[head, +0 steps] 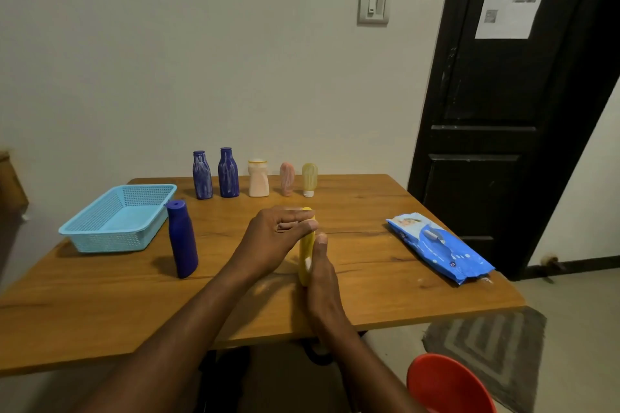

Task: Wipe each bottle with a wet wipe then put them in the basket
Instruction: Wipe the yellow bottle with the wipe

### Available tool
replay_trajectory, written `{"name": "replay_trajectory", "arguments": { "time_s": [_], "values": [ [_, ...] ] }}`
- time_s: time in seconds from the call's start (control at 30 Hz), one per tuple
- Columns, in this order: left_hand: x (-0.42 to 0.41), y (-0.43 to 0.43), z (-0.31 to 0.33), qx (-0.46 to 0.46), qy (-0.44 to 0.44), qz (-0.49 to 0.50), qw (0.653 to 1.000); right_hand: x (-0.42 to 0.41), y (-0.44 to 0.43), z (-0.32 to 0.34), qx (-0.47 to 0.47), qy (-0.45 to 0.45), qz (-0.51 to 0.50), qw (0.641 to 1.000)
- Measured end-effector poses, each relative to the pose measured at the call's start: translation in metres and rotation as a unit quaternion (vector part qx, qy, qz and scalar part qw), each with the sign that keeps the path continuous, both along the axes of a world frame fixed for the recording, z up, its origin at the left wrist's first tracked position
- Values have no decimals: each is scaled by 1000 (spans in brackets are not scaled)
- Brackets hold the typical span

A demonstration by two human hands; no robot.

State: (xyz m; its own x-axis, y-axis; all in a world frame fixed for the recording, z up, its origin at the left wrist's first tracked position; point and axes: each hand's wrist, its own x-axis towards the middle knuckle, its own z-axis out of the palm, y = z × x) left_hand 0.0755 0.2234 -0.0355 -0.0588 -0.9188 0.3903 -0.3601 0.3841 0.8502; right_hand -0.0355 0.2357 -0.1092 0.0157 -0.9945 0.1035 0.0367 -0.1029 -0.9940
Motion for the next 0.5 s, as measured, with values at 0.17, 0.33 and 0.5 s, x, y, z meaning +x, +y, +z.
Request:
{"name": "replay_trajectory", "arguments": {
  "time_s": [0.17,0.33,0.5],
  "values": [
    [0,0,-1,5,18,-2,1000,8,23,6,2,-7,1,1000],
    [1,2,-1,-2,10,-12,1000,8,1,44,-56,-28,-6,998],
    [0,1,-3,-2,-7,15,1000,-3,-16,38,-18,-8,33,999]
  ]
}}
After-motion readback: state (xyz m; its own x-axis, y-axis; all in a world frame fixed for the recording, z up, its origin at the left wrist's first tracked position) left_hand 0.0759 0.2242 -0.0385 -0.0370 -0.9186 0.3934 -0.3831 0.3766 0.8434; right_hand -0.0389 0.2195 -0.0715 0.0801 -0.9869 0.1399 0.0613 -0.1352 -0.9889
